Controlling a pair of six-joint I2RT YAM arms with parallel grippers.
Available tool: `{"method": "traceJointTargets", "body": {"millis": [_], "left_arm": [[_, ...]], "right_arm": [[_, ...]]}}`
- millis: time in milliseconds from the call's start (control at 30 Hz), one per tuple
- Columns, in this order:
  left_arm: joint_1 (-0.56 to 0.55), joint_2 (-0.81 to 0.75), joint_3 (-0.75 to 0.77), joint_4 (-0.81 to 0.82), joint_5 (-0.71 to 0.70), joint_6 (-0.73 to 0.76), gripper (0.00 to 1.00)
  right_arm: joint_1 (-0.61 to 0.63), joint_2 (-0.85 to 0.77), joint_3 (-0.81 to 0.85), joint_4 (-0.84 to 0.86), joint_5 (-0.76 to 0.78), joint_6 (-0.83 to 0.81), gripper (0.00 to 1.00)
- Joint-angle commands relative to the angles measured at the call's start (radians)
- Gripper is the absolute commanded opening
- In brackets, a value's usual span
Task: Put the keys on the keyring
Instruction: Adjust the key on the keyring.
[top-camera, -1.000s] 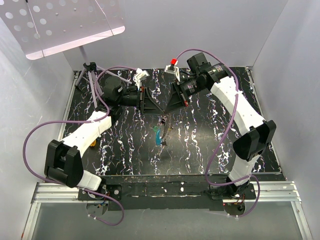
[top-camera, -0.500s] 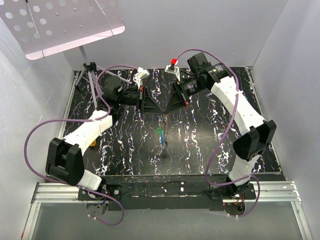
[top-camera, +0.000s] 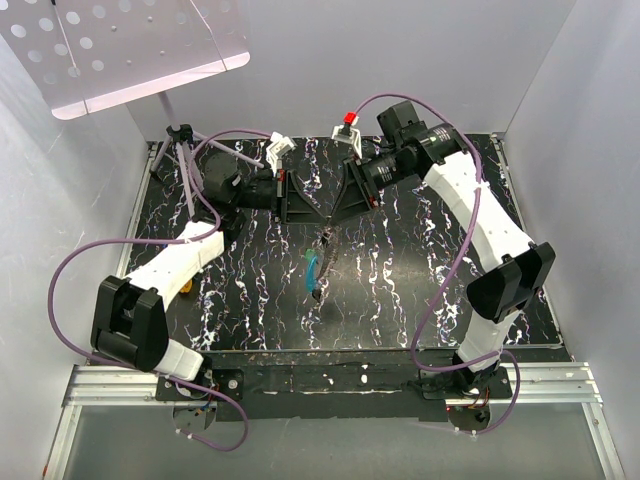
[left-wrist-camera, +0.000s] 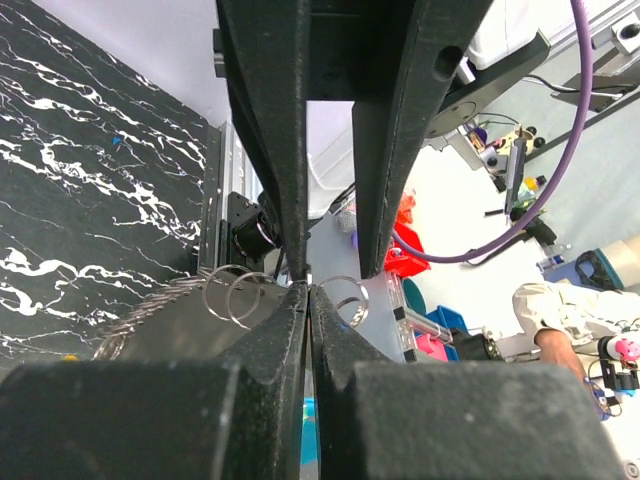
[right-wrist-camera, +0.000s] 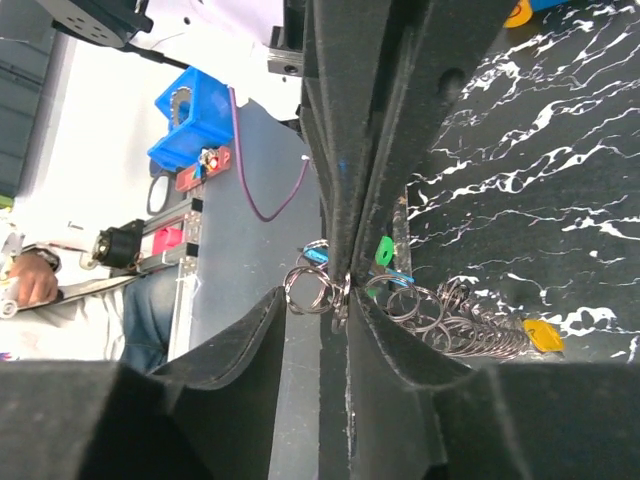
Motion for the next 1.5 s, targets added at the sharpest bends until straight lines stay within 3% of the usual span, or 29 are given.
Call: {"method": "traceJointTargets", "body": {"millis": [0, 233, 467, 600, 700, 833, 933, 1133, 1467], "left_arm": [[0.011, -0.074, -0.030, 0.174, -0.047, -0.095, 0.00], [0.029, -0.078, -0.088, 0.453, -0.170, -0.299, 0.00], [0.040, -0.080, -0.145, 0.709, -0.303, -0.396, 0.00], [0.038, -0.075, -0.221, 0.906, -0.508, -0.395, 0.00], [0.029, -0.080, -0.284, 1.035, -0.691, -0.330, 0.00], [-0.037, -0.117, -0.341, 1.038, -0.921, -0.163, 0.00], [-0.063, -0.100, -0.332, 1.038, -0.964, -0.149, 0.00], [-0.064, -0.100, -0.326, 1.027, -0.972, -0.158, 0.00], [-0.064, -0.057, -0.278, 1.038, -0.906, -0.203, 0.00]], "right_arm": [[-0.022, -0.036, 0.045, 0.045, 0.016, -0.010, 0.41], [-0.050, -0.069, 0.053, 0.051, 0.050, -0.025, 0.42], [-0.088, -0.098, 0.045, 0.100, 0.042, -0.017, 0.44], [-0.091, -0.160, -0.056, 0.283, 0.028, 0.033, 0.45], [-0.090, -0.150, -0.041, 0.337, 0.031, 0.013, 0.45], [-0.090, -0.107, 0.028, 0.378, 0.057, 0.001, 0.44], [-0.090, -0.079, 0.062, 0.407, 0.072, 0.001, 0.45], [-0.105, -0.061, 0.074, 0.447, 0.117, 0.002, 0.44], [-0.127, -0.046, 0.042, 0.568, 0.033, 0.153, 0.39]]}}
